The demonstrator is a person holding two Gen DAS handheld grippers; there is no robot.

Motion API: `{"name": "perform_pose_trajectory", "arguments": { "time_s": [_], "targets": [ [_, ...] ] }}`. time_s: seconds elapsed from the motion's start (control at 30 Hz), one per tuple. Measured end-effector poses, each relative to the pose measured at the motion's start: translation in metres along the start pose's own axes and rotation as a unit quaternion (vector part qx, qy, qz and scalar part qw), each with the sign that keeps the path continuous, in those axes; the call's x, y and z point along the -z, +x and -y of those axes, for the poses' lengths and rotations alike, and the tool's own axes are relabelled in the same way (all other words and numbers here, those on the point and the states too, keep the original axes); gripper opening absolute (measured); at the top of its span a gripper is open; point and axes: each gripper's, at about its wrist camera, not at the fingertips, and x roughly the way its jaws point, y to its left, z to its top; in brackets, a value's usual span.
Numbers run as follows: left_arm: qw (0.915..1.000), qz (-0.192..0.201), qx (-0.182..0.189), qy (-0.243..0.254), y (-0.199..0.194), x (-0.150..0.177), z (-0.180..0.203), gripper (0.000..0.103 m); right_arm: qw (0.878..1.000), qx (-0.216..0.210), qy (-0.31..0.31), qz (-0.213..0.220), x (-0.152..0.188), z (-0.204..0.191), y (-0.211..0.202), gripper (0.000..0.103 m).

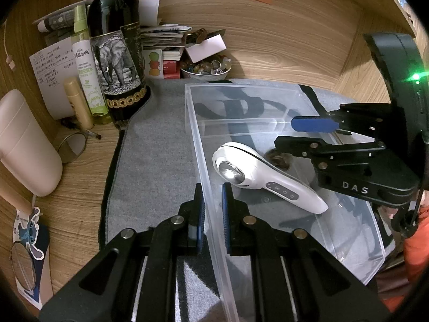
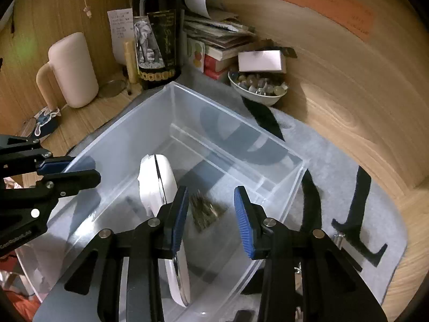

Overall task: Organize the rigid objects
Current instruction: 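Carry the dark round item into the box and release it, then grasp the white plug adapter with the right gripper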

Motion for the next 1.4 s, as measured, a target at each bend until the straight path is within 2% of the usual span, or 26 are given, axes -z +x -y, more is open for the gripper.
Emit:
{"name": "perform_pose_trajectory", "arguments": {
  "time_s": [0.2, 0.33, 0.67, 0.77, 1.03, 1.4],
  "targets": [
    [1.0000, 0.000, 0.000, 0.001, 0.000, -0.001, 0.000, 0.011, 1.000, 0.009, 0.001, 0.029, 0.000, 0.002, -0.018, 0.042],
    [1.0000, 0.000, 0.000, 0.001, 0.000, 0.000, 0.000, 0.011, 0.998, 0.011, 0.011, 0.055, -0.001, 0.007, -0.036, 0.051],
    [1.0000, 0.000, 0.000, 0.001, 0.000, 0.000, -0.001, 0.011, 0.992, 0.050, 0.022, 0.111, 0.001, 0.025, -0.084, 0.052],
    [1.0000, 0.000, 0.000, 0.001, 0.000, 0.000, -0.001, 0.011, 0.990, 0.064, 0.034, 0.119, 0.007, 0.038, -0.093, 0.056],
    [1.0000, 0.001, 0.000, 0.001, 0.000, 0.000, -0.001, 0.011, 0.988, 0.087, 0.083, 0.093, 0.036, 0.075, -0.096, 0.058],
    [1.0000, 0.001, -0.001, 0.001, 0.000, 0.000, 0.000, 0.011, 0.987, 0.089, 0.131, 0.034, 0.090, 0.094, -0.072, 0.058]
  ]
}}
